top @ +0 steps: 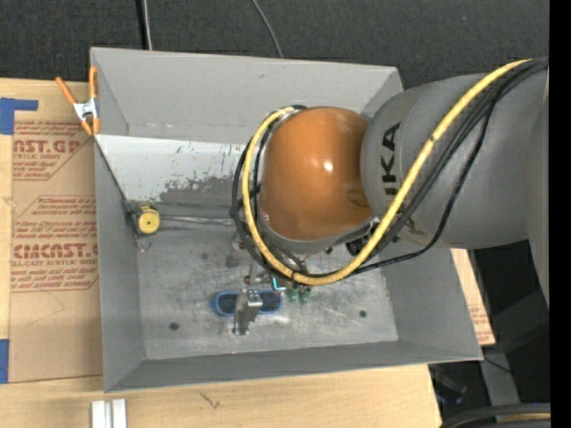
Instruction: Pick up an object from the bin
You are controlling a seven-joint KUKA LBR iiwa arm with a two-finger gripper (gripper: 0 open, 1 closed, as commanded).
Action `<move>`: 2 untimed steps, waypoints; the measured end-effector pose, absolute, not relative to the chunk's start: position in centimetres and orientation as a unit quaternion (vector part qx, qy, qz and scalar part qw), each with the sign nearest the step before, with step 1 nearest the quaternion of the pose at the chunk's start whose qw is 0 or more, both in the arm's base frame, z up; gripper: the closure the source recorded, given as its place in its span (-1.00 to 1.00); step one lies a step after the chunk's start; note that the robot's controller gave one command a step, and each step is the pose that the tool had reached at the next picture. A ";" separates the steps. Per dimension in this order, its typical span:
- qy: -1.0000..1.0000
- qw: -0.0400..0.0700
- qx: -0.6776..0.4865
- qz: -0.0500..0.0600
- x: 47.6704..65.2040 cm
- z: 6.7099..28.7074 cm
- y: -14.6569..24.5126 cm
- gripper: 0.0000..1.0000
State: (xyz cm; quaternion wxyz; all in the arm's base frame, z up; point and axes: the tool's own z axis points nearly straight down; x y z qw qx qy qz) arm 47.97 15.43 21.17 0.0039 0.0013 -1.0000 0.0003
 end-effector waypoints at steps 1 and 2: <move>-1.000 -0.005 0.005 -0.002 49.6 7.1 11.7 -1.00; -1.000 -0.002 0.006 -0.002 49.6 7.4 11.8 1.00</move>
Offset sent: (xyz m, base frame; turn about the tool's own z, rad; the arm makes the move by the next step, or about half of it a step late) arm 0.0134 -0.0387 -0.1417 -0.0079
